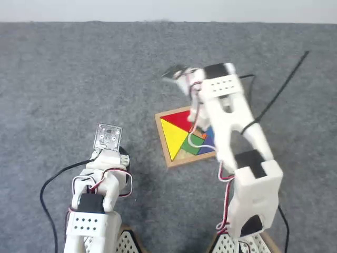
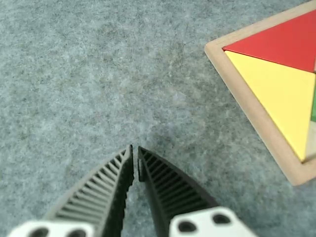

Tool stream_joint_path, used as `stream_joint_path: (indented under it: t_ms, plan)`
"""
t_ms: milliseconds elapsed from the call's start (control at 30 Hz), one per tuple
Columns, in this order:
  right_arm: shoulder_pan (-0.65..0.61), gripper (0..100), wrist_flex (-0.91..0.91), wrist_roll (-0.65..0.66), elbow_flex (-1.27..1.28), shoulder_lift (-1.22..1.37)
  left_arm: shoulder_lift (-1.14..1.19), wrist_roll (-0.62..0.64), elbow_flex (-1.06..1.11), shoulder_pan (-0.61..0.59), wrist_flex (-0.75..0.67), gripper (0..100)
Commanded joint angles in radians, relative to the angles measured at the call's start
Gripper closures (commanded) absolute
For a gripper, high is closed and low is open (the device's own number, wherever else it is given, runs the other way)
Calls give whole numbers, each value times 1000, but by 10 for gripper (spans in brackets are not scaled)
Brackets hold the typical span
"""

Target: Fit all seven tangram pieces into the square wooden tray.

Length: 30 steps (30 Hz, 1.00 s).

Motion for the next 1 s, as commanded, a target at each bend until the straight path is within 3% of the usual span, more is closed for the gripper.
stream_joint_path:
  t_ms: [0, 233, 967]
  plan:
    - [-71, 902, 33, 52, -46, -76, -12, 5, -19, -3, 0, 986]
    - [-154, 902, 12, 218, 46, -77, -12, 5, -19, -3, 0, 986]
    - [-242, 902, -104, 382, 204, -81, -12, 5, -19, -3, 0, 986]
